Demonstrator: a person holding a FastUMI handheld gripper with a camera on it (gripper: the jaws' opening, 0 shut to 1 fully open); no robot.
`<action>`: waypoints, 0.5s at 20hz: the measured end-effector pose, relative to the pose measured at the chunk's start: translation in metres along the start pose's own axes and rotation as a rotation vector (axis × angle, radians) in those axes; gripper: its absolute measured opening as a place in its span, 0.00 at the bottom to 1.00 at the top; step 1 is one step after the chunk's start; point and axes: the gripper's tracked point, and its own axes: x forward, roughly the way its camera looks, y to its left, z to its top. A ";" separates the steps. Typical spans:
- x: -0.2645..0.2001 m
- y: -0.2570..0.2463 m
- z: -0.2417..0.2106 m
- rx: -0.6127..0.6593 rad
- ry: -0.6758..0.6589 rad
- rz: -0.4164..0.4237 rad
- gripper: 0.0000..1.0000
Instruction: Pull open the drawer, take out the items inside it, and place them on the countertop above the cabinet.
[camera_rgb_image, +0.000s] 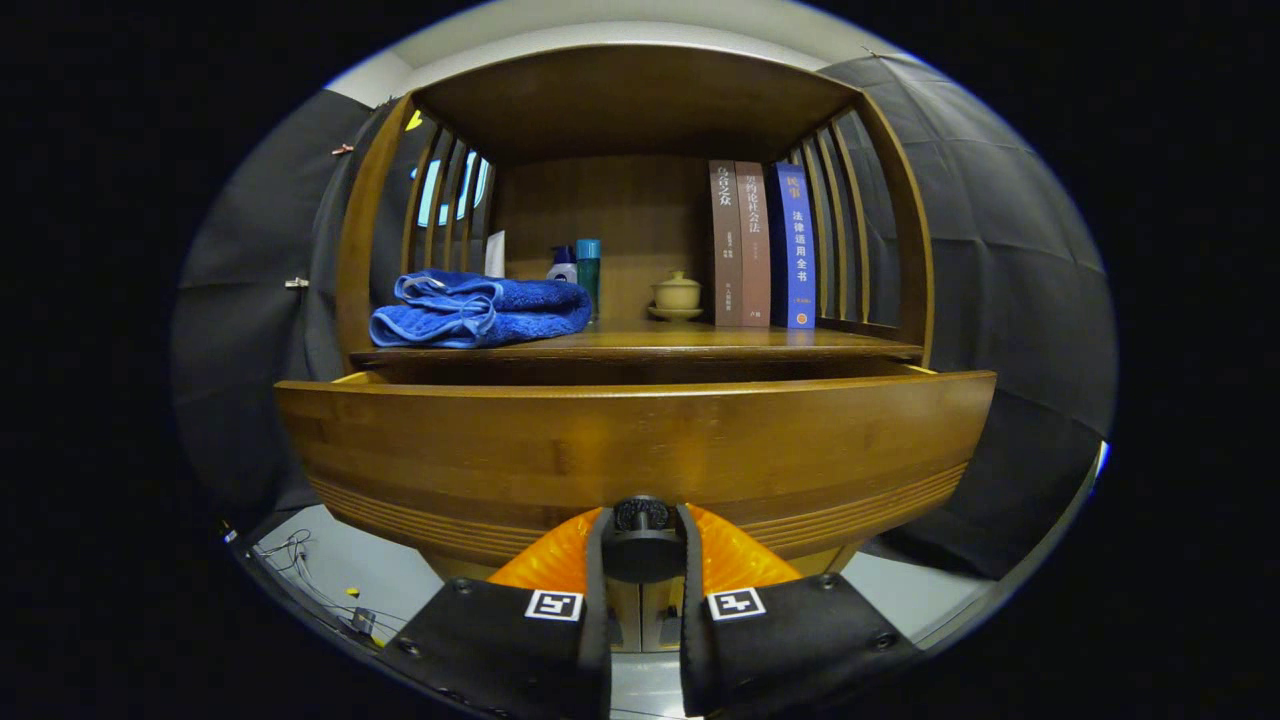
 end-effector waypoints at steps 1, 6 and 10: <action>-0.009 0.000 -0.001 0.000 -0.001 0.004 0.31; -0.046 -0.004 -0.007 -0.001 0.006 0.016 0.31; -0.067 -0.003 -0.014 -0.016 0.015 0.017 0.31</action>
